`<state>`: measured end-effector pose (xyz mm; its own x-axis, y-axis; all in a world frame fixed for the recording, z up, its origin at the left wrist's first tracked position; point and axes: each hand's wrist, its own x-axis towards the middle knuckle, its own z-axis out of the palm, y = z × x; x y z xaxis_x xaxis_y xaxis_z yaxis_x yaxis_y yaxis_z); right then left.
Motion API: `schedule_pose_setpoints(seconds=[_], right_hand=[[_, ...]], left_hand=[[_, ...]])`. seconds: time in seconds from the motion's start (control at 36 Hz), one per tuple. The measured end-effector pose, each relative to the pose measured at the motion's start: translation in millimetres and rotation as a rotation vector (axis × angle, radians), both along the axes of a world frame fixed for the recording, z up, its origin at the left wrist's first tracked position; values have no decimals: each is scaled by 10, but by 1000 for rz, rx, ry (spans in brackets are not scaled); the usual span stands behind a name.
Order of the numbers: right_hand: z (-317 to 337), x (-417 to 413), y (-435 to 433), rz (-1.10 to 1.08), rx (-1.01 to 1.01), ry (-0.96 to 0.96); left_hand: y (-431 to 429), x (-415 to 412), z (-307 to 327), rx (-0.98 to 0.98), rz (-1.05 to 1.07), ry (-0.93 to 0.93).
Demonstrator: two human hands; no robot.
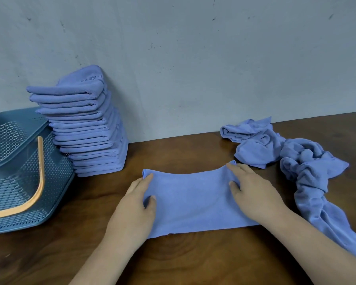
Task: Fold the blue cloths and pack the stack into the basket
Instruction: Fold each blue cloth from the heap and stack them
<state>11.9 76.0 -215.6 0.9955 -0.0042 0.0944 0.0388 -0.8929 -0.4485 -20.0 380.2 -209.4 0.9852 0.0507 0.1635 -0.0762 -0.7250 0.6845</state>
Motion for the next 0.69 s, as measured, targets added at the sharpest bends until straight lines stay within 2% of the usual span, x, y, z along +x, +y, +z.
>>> schedule_pose_setpoints(seconds=[0.19, 0.36, 0.47, 0.58, 0.64, 0.69], right_hand=[[-33, 21, -14, -55, -171, 23], [-26, 49, -21, -45, -252, 43], [-17, 50, -13, -42, -313, 42], [17, -3, -16, -68, -398, -15], [35, -32, -14, -112, -460, -129], [83, -52, 47, -124, -440, -256]], left_hand=[[15, 23, -57, 251, 8, -31], [112, 54, 10, 365, 5, 5], [46, 68, -7, 533, 27, -23], [48, 63, -4, 625, 87, -47], [66, 55, 30, 650, 123, -87], [35, 49, 88, 628, 112, -199]])
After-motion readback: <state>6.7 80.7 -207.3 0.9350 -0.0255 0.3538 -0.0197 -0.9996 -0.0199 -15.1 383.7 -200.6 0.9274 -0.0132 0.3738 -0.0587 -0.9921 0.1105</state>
